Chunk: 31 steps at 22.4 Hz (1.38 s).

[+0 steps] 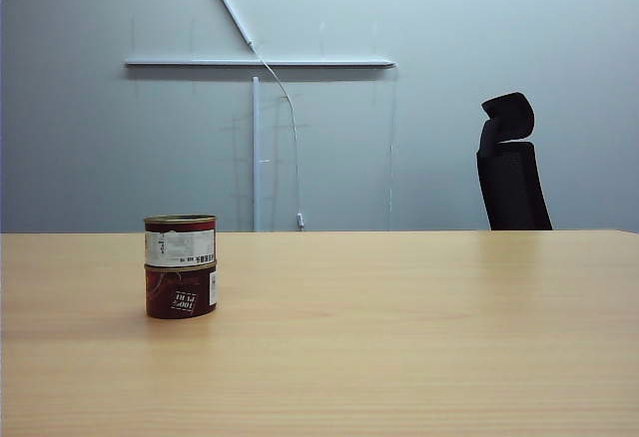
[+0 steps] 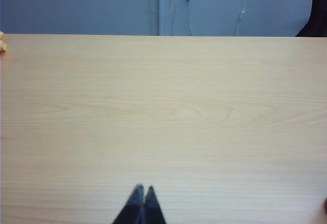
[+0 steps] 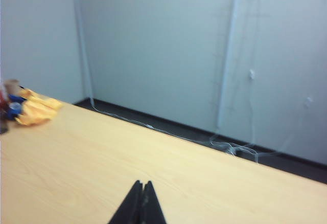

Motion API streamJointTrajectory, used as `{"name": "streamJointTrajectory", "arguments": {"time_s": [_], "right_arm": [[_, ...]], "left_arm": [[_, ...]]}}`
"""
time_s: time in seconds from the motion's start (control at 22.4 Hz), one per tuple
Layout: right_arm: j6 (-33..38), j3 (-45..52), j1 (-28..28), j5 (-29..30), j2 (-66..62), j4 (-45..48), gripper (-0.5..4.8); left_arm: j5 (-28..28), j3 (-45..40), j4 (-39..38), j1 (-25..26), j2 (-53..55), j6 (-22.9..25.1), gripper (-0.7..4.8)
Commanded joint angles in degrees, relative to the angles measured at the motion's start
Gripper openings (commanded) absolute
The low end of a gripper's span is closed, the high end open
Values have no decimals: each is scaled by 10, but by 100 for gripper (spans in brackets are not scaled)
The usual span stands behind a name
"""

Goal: Stack a can of tomatoes on the right onto the can of tomatoes on the left.

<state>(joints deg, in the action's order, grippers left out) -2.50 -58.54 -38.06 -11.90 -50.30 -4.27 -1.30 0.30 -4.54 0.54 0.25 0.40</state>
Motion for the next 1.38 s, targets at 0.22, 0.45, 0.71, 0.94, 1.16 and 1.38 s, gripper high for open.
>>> {"name": "streamJointTrajectory", "arguments": {"time_s": [0.22,0.45,0.71,0.94,1.16,1.38], "right_arm": [[6,21,14,0,9,-66,-1],[6,21,13,0,9,-135,-1],[5,21,14,-16,10,-165,-1],[6,21,40,-59,23,-155,-1],[5,73,116,-60,71,-103,-1],[6,234,210,-59,180,15,-1]], "left_arm": [[0,2,3,-1,1,0,-4],[0,2,3,-1,1,0,-4],[0,2,3,-1,1,0,-4],[0,2,3,-1,1,0,-4],[0,2,3,-1,1,0,-4],[0,2,3,-1,1,0,-4]]}}
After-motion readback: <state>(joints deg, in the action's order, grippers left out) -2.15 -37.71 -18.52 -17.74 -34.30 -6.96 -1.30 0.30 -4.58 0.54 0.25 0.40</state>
